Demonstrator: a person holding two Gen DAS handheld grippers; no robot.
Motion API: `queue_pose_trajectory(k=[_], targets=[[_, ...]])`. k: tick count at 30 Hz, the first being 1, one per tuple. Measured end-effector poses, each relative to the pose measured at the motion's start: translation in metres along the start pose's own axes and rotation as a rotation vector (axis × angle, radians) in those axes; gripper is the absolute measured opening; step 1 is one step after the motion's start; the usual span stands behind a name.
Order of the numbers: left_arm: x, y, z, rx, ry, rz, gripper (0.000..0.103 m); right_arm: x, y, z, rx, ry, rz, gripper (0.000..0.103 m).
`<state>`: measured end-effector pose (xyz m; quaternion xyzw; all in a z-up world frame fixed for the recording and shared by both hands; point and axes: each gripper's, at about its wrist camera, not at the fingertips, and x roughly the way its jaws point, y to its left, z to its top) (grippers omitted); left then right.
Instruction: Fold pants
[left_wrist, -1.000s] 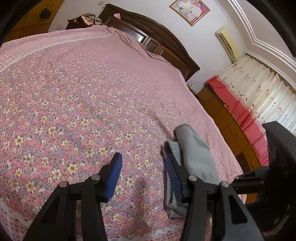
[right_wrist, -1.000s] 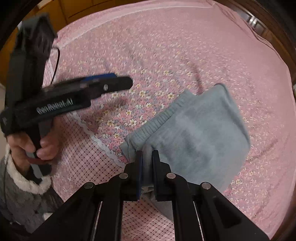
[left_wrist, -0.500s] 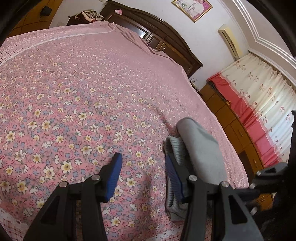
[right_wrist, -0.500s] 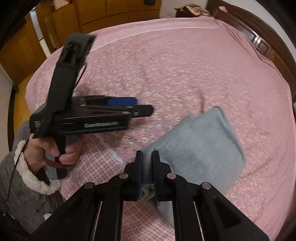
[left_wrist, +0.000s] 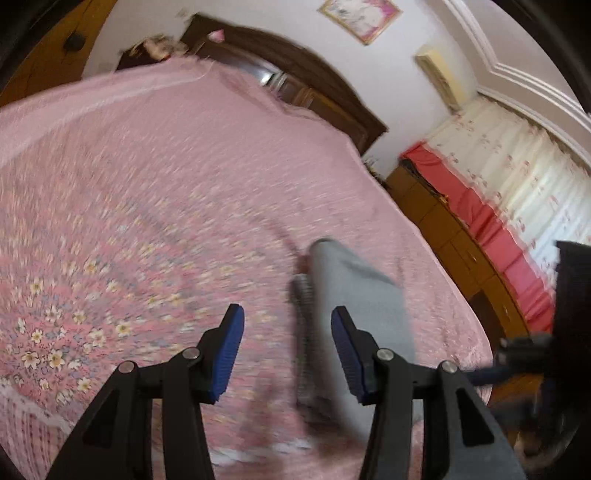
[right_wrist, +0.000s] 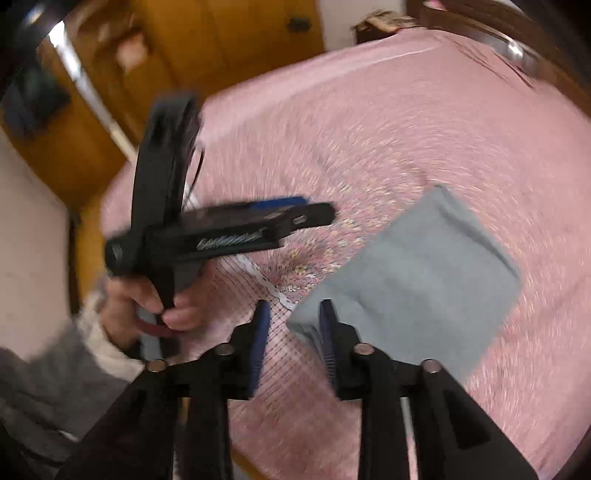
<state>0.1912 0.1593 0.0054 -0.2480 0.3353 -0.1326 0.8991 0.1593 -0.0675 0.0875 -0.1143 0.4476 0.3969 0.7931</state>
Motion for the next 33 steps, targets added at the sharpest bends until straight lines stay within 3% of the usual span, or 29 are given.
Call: queue_pose_trajectory(k=[2,6,9,12,15,17,19,23,26,28,30,33], targets=[[0.002,-0.032,-0.002,0.088,0.02,-0.01,0.052,-0.018,-0.027,-0.009,0.054,-0.019,0.005,0.033],[0.025,-0.067,-0.024,0.214,0.107,-0.036,0.051,-0.025,-0.065,-0.023,0.162,0.044,-0.081,0.033],[0.03,-0.064,-0.053,0.262,0.134,-0.015,0.039,-0.032,-0.082,-0.038,0.209,0.091,-0.13,0.033],[0.016,-0.06,-0.058,0.288,0.118,-0.066,0.038,-0.04,-0.088,-0.046,0.194,0.116,-0.177,0.033],[0.026,-0.05,-0.059,0.287,0.188,0.0,0.04,-0.042,-0.106,-0.053,0.21,0.117,-0.18,0.033],[0.034,-0.04,-0.062,0.246,0.235,0.024,0.048,-0.044,-0.108,-0.064,0.249,0.119,-0.177,0.033],[0.032,-0.037,-0.062,0.227,0.241,0.026,0.049,-0.042,-0.109,-0.069,0.286,0.147,-0.198,0.033],[0.004,-0.049,-0.041,0.223,0.174,0.038,0.045,-0.039,-0.111,-0.068,0.305,0.126,-0.142,0.033],[-0.007,-0.075,-0.005,0.182,0.111,-0.092,0.046,-0.033,-0.115,-0.06,0.328,0.091,-0.071,0.033],[0.003,-0.092,0.005,0.223,0.112,-0.096,0.046,-0.025,-0.116,-0.055,0.346,0.075,-0.028,0.033],[0.027,-0.098,0.008,0.243,0.157,-0.046,0.046,-0.017,-0.121,-0.055,0.383,0.086,0.011,0.033],[0.073,-0.082,-0.009,0.26,0.296,0.066,0.043,-0.017,-0.121,-0.065,0.378,0.132,-0.001,0.033]])
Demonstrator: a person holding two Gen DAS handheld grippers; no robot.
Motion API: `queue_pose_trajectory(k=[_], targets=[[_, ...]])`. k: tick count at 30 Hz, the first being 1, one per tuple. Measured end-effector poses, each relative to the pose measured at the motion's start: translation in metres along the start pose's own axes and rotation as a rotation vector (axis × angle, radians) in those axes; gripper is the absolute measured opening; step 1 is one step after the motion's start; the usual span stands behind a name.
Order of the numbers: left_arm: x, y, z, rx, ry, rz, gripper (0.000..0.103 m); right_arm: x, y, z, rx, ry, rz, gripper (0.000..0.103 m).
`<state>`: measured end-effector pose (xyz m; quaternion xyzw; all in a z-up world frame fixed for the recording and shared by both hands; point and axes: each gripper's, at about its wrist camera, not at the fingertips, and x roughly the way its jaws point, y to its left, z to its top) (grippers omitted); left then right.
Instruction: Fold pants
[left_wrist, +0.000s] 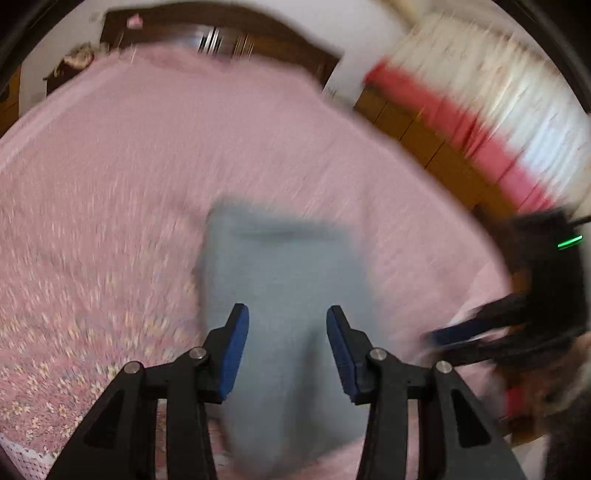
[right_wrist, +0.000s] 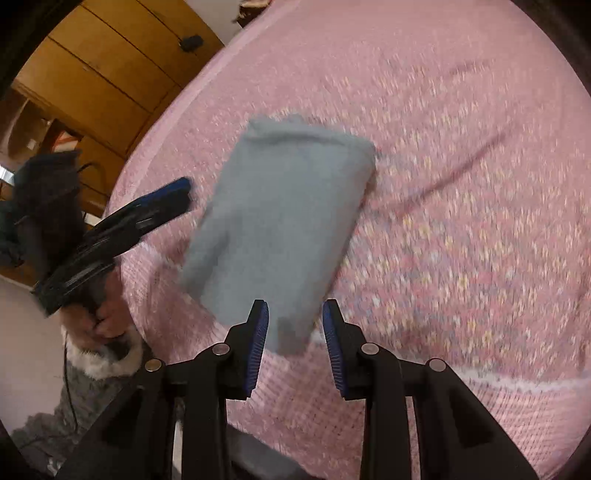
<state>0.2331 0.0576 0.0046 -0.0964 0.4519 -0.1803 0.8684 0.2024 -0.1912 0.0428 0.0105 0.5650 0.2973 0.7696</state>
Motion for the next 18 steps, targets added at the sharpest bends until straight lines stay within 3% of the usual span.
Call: queue_pose_trajectory(k=[2,6,10,13,16,18], targets=[[0.018,0.007,-0.011,0.055,0.02,0.054,0.041,-0.009,-0.004,-0.009,-0.015,-0.002,-0.041,0.033],[-0.003,0.016,-0.003,-0.025,0.001,-0.013,0.041,-0.025,-0.019,-0.027,0.023,-0.015,-0.024,0.033],[-0.023,0.005,0.012,0.021,-0.082,-0.036,0.041,-0.028,-0.027,-0.038,0.044,0.005,-0.04,0.033],[-0.008,-0.004,0.029,0.041,-0.085,-0.084,0.041,-0.028,-0.025,-0.039,0.051,0.004,-0.031,0.033],[0.023,-0.001,0.037,0.047,-0.055,-0.007,0.041,-0.029,-0.018,-0.041,0.026,0.013,-0.037,0.033],[0.035,0.011,0.034,-0.005,-0.056,-0.012,0.041,-0.025,-0.016,-0.038,-0.003,0.022,-0.063,0.033]])
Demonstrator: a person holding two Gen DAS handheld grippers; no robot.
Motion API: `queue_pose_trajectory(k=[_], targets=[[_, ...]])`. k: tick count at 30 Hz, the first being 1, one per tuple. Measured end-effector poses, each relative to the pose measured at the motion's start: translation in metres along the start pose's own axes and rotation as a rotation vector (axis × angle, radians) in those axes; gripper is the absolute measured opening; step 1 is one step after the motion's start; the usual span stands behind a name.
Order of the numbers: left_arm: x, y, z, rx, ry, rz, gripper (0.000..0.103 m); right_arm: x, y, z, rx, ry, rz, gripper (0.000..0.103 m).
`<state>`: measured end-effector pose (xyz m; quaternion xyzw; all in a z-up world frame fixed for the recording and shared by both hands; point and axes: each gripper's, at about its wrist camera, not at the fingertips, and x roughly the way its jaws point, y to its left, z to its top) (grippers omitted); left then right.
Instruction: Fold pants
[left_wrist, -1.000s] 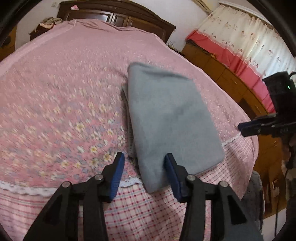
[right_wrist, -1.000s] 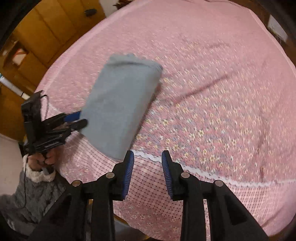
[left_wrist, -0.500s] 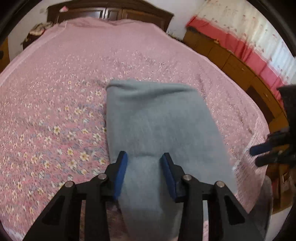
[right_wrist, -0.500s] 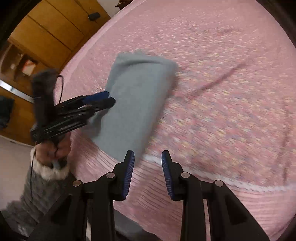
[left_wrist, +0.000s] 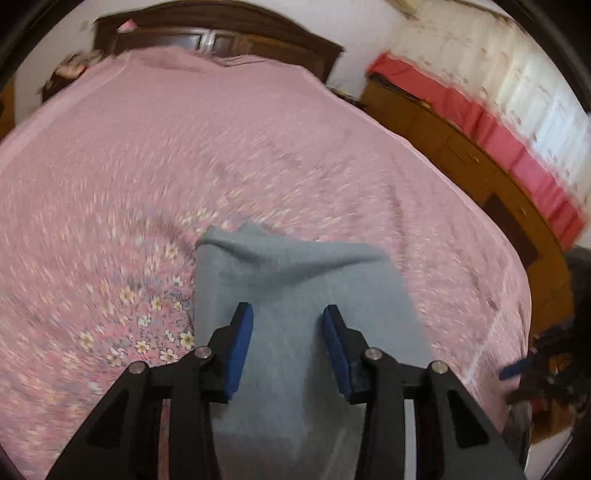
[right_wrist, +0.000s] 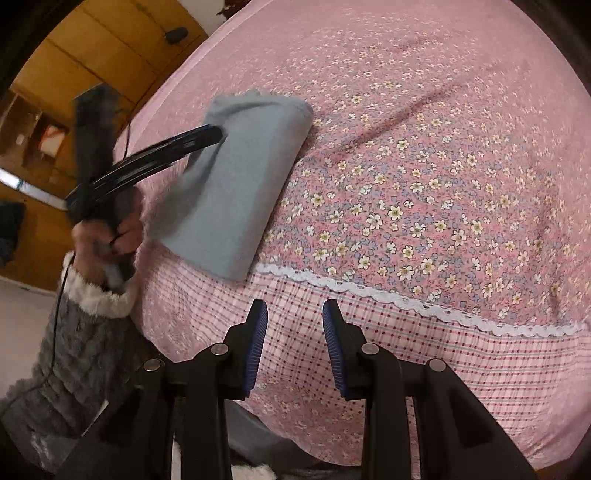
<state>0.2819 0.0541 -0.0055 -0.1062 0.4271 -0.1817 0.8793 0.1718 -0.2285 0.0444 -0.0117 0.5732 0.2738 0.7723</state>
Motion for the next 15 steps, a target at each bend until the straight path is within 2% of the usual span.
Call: queue_pose_trajectory(k=[3,6,8,10,11,12,15], targets=[[-0.008,0.014,-0.005,-0.117,-0.047,-0.054,0.041,0.002,0.005,0.001,-0.018,0.007,-0.001,0.033],[-0.031,0.014,-0.007,-0.145,-0.073,-0.026,0.043,0.003,0.003,0.007,0.0,-0.009,0.025,0.033],[-0.048,0.017,-0.013,-0.15,-0.072,-0.009,0.066,0.006,-0.003,0.015,0.036,-0.037,0.081,0.033],[-0.054,0.022,-0.021,-0.138,-0.012,-0.007,0.074,0.009,-0.016,0.021,0.12,-0.075,0.213,0.033],[-0.051,0.021,-0.024,-0.136,0.021,-0.009,0.074,0.013,-0.025,0.024,0.173,-0.091,0.276,0.037],[-0.048,0.025,-0.027,-0.139,0.052,-0.011,0.074,0.016,-0.03,0.026,0.198,-0.099,0.301,0.045],[-0.033,0.034,-0.039,-0.135,0.15,-0.036,0.074,0.034,-0.051,0.034,0.277,-0.111,0.386,0.051]])
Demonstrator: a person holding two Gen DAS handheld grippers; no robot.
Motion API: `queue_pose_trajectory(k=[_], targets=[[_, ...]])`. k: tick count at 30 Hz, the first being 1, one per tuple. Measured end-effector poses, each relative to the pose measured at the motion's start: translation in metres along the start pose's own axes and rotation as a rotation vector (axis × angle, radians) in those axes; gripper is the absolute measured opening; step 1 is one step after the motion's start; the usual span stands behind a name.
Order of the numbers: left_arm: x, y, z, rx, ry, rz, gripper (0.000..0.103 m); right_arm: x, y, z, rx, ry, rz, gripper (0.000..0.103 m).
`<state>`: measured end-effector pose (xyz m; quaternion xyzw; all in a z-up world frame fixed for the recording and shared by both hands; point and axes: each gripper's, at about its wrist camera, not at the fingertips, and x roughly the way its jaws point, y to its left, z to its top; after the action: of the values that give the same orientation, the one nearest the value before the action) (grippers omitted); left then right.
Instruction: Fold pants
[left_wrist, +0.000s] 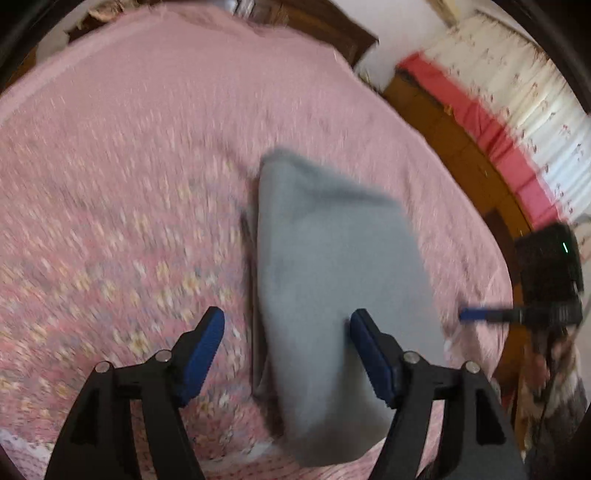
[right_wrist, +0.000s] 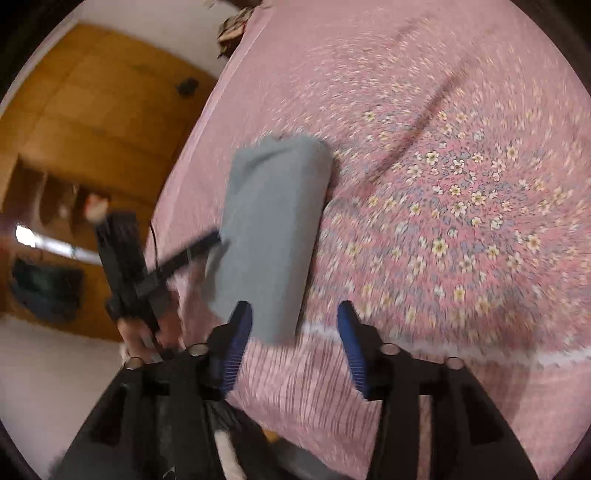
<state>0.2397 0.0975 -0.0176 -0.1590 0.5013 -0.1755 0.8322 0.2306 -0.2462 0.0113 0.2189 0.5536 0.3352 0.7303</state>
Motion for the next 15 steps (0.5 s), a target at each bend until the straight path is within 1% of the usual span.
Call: queue_pose_trajectory(k=[1,3,4,7,9,11,12,13,14,15], targets=[[0.003,0.005,-0.003,-0.032,-0.006,-0.014,0.074,0.005,-0.009,0.003,0.034,0.007,0.04,0.052],[0.004,0.007,-0.007,-0.058,-0.023,-0.032,0.075,0.017,-0.026,0.007,0.073,0.01,0.106,0.06],[0.002,0.009,-0.007,-0.063,-0.029,-0.037,0.075,0.023,-0.035,0.007,0.091,-0.007,0.13,0.061],[0.006,0.006,-0.007,-0.051,-0.013,-0.071,0.075,0.034,-0.053,0.007,0.136,-0.035,0.169,0.06],[0.009,0.007,-0.004,-0.054,-0.004,-0.085,0.075,0.034,-0.049,0.011,0.133,-0.046,0.226,0.06],[0.016,0.007,0.0,-0.06,-0.001,-0.136,0.075,0.039,-0.032,0.02,0.072,-0.02,0.31,0.06],[0.018,0.007,0.003,-0.064,0.0,-0.155,0.075,0.044,-0.022,0.026,0.023,-0.004,0.313,0.06],[0.021,0.011,0.005,-0.08,0.003,-0.187,0.074,0.051,-0.014,0.031,-0.02,0.001,0.274,0.06],[0.022,0.015,0.007,-0.089,0.007,-0.207,0.074,0.06,-0.012,0.037,-0.022,0.013,0.25,0.06],[0.024,0.016,0.008,-0.088,0.008,-0.217,0.074,0.071,-0.011,0.042,-0.012,0.039,0.253,0.06]])
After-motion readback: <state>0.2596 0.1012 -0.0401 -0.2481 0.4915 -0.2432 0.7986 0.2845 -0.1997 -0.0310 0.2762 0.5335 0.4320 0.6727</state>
